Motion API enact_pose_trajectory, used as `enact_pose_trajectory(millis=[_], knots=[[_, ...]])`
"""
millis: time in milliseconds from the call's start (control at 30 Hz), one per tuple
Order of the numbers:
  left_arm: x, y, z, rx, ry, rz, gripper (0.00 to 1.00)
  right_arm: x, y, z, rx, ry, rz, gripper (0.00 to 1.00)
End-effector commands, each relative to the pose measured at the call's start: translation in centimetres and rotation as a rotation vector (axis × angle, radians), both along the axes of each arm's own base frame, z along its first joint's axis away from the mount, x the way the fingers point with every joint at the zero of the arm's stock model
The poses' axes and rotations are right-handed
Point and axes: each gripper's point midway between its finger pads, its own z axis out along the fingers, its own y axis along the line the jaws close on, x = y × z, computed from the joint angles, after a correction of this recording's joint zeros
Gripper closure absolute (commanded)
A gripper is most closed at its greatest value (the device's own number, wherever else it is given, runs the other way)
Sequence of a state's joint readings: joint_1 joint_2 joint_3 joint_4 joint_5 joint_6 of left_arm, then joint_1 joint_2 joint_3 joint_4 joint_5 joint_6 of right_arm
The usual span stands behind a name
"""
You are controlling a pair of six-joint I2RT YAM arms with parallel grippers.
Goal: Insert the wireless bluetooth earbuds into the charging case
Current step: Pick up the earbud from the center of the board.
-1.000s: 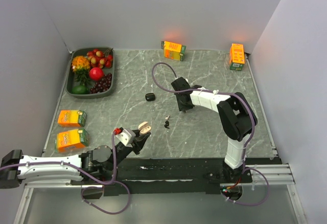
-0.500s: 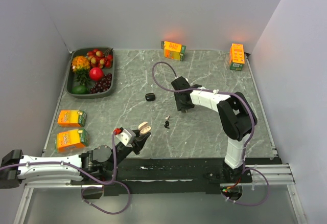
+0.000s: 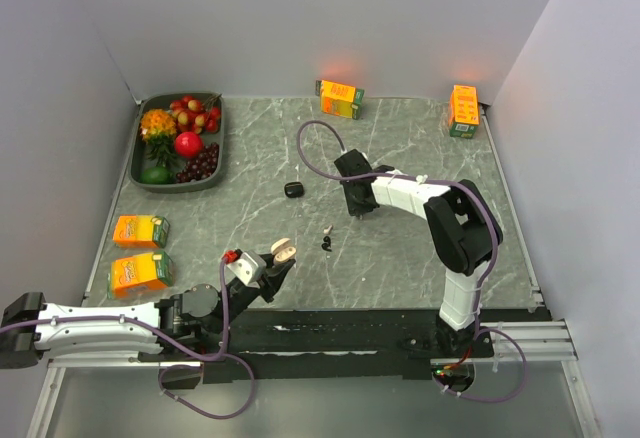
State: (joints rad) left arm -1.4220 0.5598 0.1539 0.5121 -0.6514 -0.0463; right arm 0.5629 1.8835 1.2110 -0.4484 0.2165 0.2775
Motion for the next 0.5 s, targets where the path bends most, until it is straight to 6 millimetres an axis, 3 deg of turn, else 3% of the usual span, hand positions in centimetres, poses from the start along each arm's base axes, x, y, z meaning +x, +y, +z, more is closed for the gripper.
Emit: enact_pose_trajectory(millis=[0, 133, 167, 233, 267, 333, 367, 400, 433, 467], knots=[[-0.3, -0.4, 2.6, -0.089, -0.001, -0.017, 0.99, 0.4, 0.0, 0.2, 0.0, -0.012, -0.021, 1.0], [-0.2, -0.4, 2.6, -0.085, -0.003, -0.012, 0.99, 0.2, 0.4, 3.1, 0.055, -0.068, -0.056, 1.0], [-0.2, -0.4, 2.7, -0.087, -0.004, -0.008, 0.99, 0.4, 0.7, 5.5, 0.098, -0.13, -0.059, 1.0], [-0.1, -0.3, 2.8, -0.094, -0.004, -0.004, 0.99, -0.6, 0.9, 7.2, 0.153, -0.174, -0.062, 1.0], [-0.1, -0.2, 2.9, -0.098, -0.007, -0.002, 0.99, -0.6, 1.4, 10.5, 0.229, -0.263, -0.051, 1.0], [0.0, -0.2, 3.1, -0.104, -0.013, 0.002, 0.99, -2.1, 1.9, 12.0, 0.307, -0.304, -0.02, 1.0], [0.0, -0.2, 3.3, -0.103, -0.019, 0.007, 0.99, -3.0, 2.6, 15.1, 0.38, -0.383, 0.013, 1.0], [0.1, -0.2, 3.4, -0.106, -0.023, 0.011, 0.99, -3.2, 3.4, 17.0, 0.434, -0.451, 0.043, 1.0], [0.1, -0.3, 3.6, -0.112, -0.029, 0.009, 0.99, -4.2, 3.6, 17.2, 0.453, -0.479, 0.064, 1.0], [0.2, -0.4, 3.8, -0.108, -0.042, 0.01, 0.99, -4.9, 3.5, 19.8, 0.508, -0.554, 0.083, 1.0]])
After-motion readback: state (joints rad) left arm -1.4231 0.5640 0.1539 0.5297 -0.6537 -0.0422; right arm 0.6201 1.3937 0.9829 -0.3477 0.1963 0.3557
